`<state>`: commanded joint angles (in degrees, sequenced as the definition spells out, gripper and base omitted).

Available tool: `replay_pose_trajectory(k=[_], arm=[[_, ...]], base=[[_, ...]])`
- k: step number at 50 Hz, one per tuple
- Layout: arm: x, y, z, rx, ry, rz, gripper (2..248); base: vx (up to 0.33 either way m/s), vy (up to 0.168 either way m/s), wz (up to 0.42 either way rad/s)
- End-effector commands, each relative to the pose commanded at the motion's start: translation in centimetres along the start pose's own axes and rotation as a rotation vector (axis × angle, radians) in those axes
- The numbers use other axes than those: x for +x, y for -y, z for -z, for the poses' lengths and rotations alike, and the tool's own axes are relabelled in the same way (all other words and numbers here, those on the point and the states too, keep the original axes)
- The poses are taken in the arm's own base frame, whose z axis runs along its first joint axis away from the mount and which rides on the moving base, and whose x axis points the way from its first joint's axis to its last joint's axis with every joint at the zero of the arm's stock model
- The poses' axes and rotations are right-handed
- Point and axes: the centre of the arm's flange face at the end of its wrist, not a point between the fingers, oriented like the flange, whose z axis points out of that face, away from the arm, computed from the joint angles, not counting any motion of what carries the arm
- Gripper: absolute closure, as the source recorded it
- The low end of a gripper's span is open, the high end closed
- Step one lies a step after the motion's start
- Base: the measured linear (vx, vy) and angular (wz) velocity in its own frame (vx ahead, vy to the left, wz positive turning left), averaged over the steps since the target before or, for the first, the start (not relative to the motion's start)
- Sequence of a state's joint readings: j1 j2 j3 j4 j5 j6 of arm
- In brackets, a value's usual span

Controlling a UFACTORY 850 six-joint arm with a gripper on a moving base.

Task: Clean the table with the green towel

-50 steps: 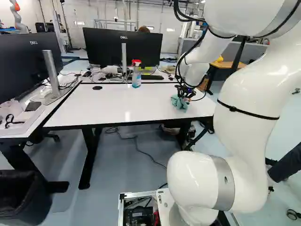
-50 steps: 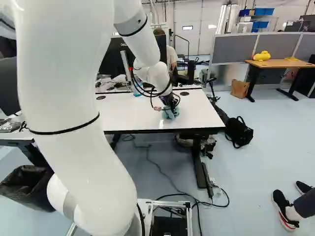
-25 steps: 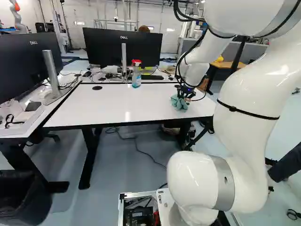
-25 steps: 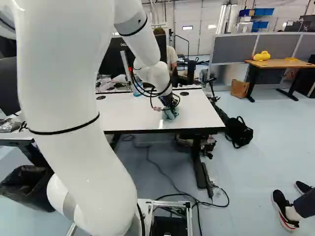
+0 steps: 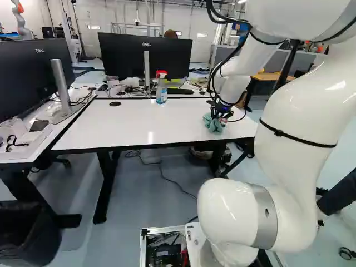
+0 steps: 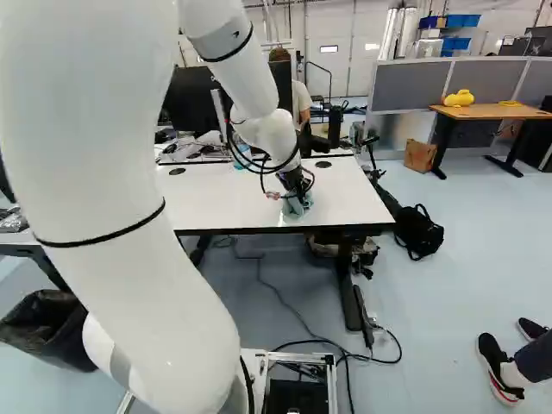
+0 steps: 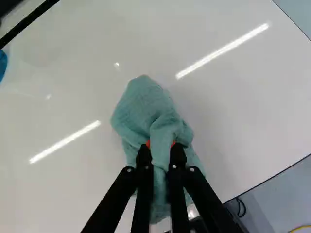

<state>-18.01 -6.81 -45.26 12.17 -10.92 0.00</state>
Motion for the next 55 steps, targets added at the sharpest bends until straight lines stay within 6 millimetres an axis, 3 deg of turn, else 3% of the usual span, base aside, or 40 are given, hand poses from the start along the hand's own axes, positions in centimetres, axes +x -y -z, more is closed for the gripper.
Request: replay_pose_trajectory(k=[21, 39, 55], arm=[[-1.1, -3.1, 1.0, -0.029, -0.004, -0.056, 213], [1.0, -5.5, 0.3, -0.053, -0.016, -0.105, 213], [3.7, -5.4, -1.1, -0.052, -0.025, -0.106, 213]], base=[[0.0, 0.0, 0.0], [0.0, 0.0, 0.0], [0.0, 0.0, 0.0]])
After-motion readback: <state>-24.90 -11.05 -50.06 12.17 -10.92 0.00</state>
